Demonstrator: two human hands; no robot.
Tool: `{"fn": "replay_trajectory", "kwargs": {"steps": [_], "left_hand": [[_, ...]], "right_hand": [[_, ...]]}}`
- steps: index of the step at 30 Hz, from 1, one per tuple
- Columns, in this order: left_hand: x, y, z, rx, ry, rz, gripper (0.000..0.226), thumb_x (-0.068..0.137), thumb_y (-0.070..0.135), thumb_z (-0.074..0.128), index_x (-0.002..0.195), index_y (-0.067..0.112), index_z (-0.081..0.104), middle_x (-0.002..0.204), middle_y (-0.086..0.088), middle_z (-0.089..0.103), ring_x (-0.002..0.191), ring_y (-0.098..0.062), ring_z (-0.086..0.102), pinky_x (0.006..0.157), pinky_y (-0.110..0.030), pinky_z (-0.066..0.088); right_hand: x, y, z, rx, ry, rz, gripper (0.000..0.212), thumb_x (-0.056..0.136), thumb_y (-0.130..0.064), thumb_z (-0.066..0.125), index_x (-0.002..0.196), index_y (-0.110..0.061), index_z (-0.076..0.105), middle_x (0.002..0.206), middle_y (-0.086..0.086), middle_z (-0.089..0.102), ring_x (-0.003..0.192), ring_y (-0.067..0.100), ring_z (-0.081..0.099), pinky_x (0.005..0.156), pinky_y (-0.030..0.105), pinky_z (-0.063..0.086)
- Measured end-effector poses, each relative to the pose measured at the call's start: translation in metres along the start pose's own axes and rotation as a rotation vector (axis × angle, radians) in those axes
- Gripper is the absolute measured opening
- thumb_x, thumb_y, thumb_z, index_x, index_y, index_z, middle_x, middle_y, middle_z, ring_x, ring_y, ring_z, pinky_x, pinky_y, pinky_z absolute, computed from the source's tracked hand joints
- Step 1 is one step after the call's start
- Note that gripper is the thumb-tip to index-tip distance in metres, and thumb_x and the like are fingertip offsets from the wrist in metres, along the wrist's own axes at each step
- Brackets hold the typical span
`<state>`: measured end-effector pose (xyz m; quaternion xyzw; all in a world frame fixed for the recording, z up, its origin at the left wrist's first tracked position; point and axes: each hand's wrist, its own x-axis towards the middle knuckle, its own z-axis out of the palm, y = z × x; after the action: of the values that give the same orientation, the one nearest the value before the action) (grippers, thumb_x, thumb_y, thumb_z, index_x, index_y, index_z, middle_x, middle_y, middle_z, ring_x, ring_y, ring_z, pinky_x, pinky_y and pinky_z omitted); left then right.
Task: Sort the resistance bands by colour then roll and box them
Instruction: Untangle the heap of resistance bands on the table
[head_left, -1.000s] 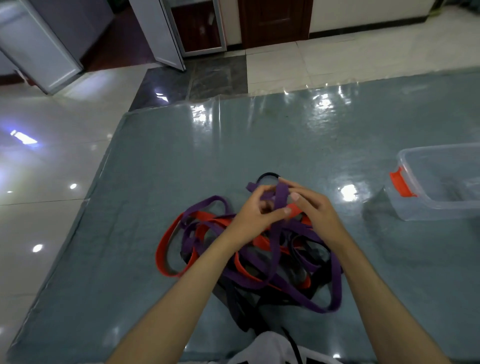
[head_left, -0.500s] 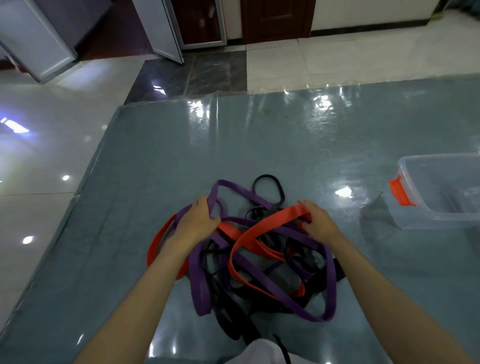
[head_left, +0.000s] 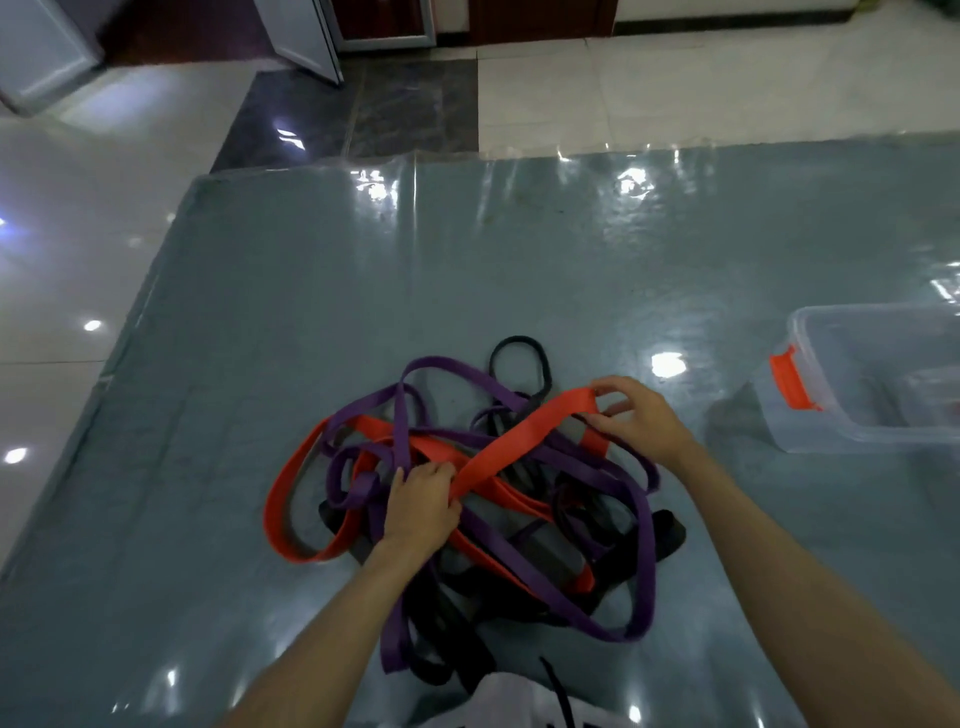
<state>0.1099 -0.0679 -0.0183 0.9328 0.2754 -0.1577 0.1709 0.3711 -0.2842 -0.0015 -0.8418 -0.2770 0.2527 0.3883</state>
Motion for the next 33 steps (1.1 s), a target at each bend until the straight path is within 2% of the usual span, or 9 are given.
{"fn": "replay_trajectory", "kwargs": {"steps": [3,7,11,17,21,24,26,30,33], "left_hand": [[-0.001,-0.002,-0.007,-0.077,0.161,0.081,0.029,0.090,0.025,0.068,0.119,0.021,0.068,0.127,0.002,0.064,0.126,-0.025,0.059,0.113,-0.045,0.041],[-0.018,0.004,-0.022,-0.198,0.277,0.164,0.054,0.094,0.027,0.071,0.147,0.026,0.061,0.157,-0.001,0.052,0.144,-0.023,0.050,0.117,-0.046,0.044],[-0.035,0.026,-0.033,-0.463,0.141,0.266,0.042,0.091,0.025,0.069,0.133,0.029,0.068,0.128,0.012,0.069,0.119,-0.010,0.066,0.102,-0.039,0.054],[-0.074,0.082,-0.013,-0.623,0.010,0.481,0.036,0.086,0.037,0.078,0.120,0.034,0.066,0.116,0.022,0.059,0.108,0.001,0.061,0.096,-0.029,0.052],[-0.095,0.122,0.009,-0.598,-0.180,0.634,0.052,0.090,0.041,0.074,0.139,0.037,0.055,0.135,0.018,0.060,0.118,0.000,0.058,0.103,-0.027,0.050],[-0.101,0.139,0.022,-0.530,-0.403,0.694,0.055,0.098,0.051,0.062,0.147,0.052,0.037,0.148,0.011,0.057,0.131,-0.005,0.057,0.108,-0.030,0.049],[-0.098,0.140,0.028,-0.532,-0.410,0.686,0.045,0.103,0.051,0.053,0.147,0.051,0.041,0.140,0.009,0.063,0.126,-0.008,0.061,0.106,-0.034,0.051],[-0.073,0.115,0.037,-0.361,-0.154,0.583,0.036,0.104,0.023,0.056,0.140,0.024,0.059,0.134,0.003,0.064,0.127,-0.019,0.055,0.107,-0.044,0.046],[-0.055,0.088,0.043,0.000,-0.210,0.611,0.047,0.098,0.032,0.067,0.144,0.028,0.057,0.149,0.005,0.046,0.140,-0.024,0.041,0.108,-0.045,0.042]], "right_hand": [[-0.010,0.011,-0.013,0.048,0.061,0.020,0.042,0.087,-0.008,0.082,0.124,-0.022,0.069,0.124,-0.003,0.068,0.092,0.004,0.073,0.079,0.010,0.055],[-0.029,0.028,-0.020,0.164,0.077,0.099,0.041,0.085,0.012,0.071,0.115,-0.015,0.069,0.121,0.004,0.070,0.101,0.026,0.073,0.092,0.031,0.060],[-0.046,0.037,-0.015,0.201,0.090,0.254,0.030,0.092,0.017,0.050,0.108,-0.002,0.067,0.120,0.011,0.065,0.113,0.035,0.066,0.098,0.050,0.053],[-0.083,0.035,-0.013,0.040,0.206,0.407,0.033,0.104,-0.035,0.062,0.090,-0.005,0.067,0.086,0.011,0.066,0.077,0.025,0.061,0.062,0.030,0.042],[-0.111,0.020,-0.002,0.408,-0.060,0.597,0.049,0.092,-0.068,0.065,0.108,-0.021,0.068,0.090,0.010,0.079,0.074,0.025,0.075,0.066,0.032,0.057],[-0.125,0.022,0.006,0.606,-0.003,0.528,0.046,0.092,-0.020,0.080,0.129,-0.024,0.053,0.090,0.021,0.079,0.074,0.033,0.078,0.074,0.049,0.063],[-0.133,0.022,0.002,0.701,0.140,0.525,0.051,0.093,0.005,0.067,0.135,-0.017,0.050,0.072,0.018,0.075,0.053,0.027,0.070,0.054,0.040,0.063],[-0.158,0.034,-0.016,0.649,0.266,0.520,0.051,0.094,0.006,0.062,0.141,-0.013,0.057,0.064,0.012,0.067,0.037,0.014,0.053,0.039,0.023,0.047],[-0.181,0.049,-0.019,0.413,0.355,0.519,0.061,0.091,0.006,0.065,0.147,-0.016,0.052,0.074,0.017,0.074,0.039,0.017,0.053,0.041,0.025,0.047]]}}
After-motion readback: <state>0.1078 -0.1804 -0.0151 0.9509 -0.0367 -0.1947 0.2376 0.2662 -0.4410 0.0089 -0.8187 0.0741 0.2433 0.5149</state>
